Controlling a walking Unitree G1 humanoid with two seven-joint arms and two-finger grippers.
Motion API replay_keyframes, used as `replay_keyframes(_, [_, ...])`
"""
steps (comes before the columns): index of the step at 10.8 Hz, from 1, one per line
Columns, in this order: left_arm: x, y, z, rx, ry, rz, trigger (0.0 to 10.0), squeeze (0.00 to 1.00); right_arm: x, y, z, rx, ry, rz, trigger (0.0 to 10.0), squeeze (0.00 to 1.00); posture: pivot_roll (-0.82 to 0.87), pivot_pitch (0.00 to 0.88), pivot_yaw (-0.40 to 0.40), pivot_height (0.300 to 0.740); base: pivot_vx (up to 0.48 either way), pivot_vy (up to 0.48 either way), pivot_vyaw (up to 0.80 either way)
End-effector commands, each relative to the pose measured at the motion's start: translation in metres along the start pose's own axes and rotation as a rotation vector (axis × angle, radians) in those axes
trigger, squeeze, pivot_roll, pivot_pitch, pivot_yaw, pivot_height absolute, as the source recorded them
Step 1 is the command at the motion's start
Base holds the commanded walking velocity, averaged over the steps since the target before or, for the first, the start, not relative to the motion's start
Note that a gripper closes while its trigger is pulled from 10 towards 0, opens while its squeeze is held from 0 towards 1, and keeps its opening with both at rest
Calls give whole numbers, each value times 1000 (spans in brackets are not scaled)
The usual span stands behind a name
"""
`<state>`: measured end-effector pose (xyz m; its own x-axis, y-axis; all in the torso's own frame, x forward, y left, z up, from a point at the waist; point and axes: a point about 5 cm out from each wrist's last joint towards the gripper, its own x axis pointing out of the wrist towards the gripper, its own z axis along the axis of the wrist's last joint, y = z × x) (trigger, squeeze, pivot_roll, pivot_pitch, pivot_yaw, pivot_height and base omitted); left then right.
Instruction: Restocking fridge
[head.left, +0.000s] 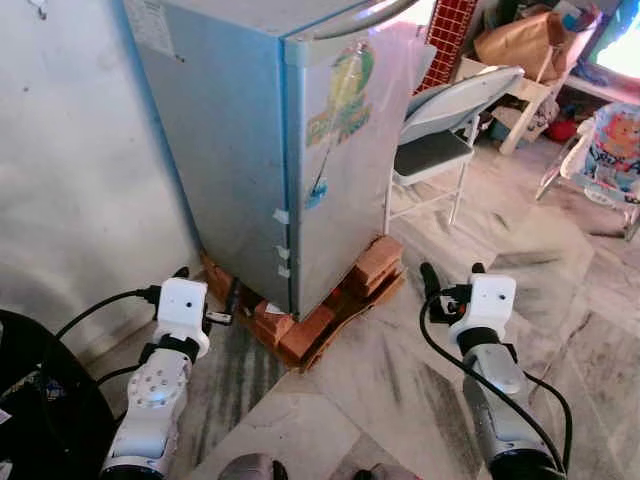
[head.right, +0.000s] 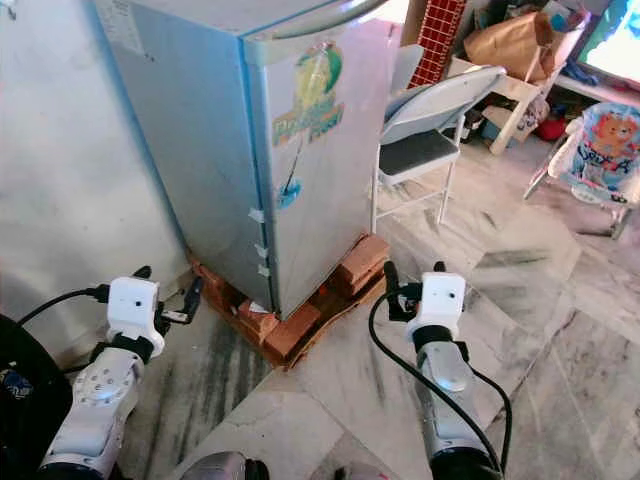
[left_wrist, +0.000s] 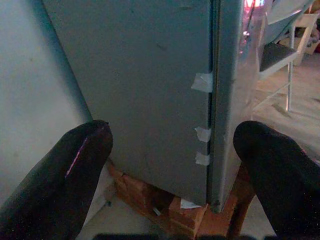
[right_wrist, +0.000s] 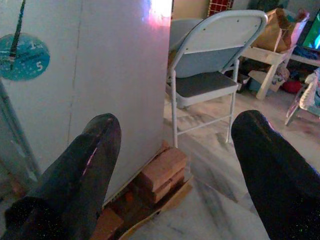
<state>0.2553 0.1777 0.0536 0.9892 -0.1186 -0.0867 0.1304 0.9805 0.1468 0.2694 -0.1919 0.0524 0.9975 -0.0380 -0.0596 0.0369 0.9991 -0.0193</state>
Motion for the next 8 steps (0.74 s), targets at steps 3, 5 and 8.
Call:
replay_keyframes(3, [2, 1, 4, 10, -19, -1, 10000, 0, 2, 2, 5, -4, -18, 7, 10000, 0, 95, 26, -17, 740, 0, 0, 0])
replay_keyframes(5, [2, 0, 4, 7, -20, -5, 10000, 0, 3, 2, 5, -6, -17, 10, 10000, 0, 95, 28, -18, 740, 0, 450, -722])
replay_keyframes(8, [3, -3, 6, 32, -34, -26, 10000, 0, 5, 4, 6, -4, -20, 17, 10000, 0, 95, 28, -18, 740, 170, 413, -800])
